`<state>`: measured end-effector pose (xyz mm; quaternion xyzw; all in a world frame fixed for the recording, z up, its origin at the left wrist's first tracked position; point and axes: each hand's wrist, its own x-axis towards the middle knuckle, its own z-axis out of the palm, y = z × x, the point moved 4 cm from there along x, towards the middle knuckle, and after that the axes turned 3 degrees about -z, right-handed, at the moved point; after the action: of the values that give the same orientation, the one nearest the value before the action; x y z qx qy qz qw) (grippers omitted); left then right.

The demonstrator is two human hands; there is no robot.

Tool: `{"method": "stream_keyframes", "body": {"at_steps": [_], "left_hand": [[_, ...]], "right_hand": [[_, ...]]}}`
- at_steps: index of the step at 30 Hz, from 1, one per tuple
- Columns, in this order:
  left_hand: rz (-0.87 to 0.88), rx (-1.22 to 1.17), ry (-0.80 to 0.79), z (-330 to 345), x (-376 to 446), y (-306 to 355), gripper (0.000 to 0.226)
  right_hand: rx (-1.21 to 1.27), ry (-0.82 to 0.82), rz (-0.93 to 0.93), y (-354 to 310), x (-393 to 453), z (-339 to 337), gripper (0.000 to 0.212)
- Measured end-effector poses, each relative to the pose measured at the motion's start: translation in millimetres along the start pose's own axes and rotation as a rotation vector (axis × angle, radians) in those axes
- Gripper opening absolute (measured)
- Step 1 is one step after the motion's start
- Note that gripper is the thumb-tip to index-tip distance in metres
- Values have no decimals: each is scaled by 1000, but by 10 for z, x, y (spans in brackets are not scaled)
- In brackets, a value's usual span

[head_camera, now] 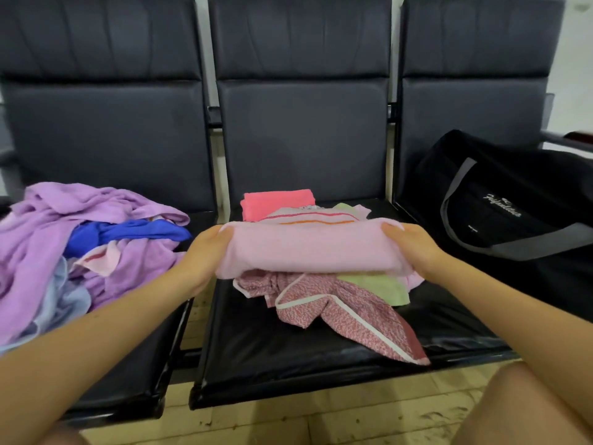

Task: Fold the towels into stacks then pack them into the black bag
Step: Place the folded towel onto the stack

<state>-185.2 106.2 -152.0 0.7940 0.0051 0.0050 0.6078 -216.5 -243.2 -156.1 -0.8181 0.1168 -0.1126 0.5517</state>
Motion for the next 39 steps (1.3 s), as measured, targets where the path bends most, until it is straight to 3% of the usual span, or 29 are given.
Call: {"method": "stream_keyframes", "body": {"at_steps": [3, 8, 10, 12, 17, 19, 22, 28, 30, 34, 39], "left_hand": [[-11, 82, 36, 29, 19, -37, 36], [-66, 528, -22, 226, -29, -163, 38], [-69, 637, -80, 271, -32, -251, 39], [-68, 717, -124, 302, -40, -333, 41], [-42, 762, -177, 356, -37, -407, 44], [-13, 701, -129, 353, -8, -364, 40], [87, 582, -4, 287, 87, -231, 32], [236, 435, 150, 165, 420, 6, 27], [275, 442, 160, 190, 551, 54, 30], [319, 562, 179, 251, 828, 17, 35], [319, 712, 216, 282, 1089, -31, 34]], "right_hand": [[-174, -89, 31, 63, -40, 20, 34], [-387, -311, 26, 234, -189, 18, 36], [-412, -373, 49, 273, -258, 5, 26], [-453, -455, 90, 328, -325, 16, 17], [-576, -499, 54, 385, -333, 43, 29], [-505, -463, 36, 374, -273, 17, 22], [-376, -282, -21, 322, -110, -53, 38], [-157, -11, -96, 182, 182, -50, 28], [-155, 56, -117, 152, 299, -11, 23], [-109, 155, -98, 195, 558, 68, 43], [-181, 193, -85, 289, 831, 152, 37]]}}
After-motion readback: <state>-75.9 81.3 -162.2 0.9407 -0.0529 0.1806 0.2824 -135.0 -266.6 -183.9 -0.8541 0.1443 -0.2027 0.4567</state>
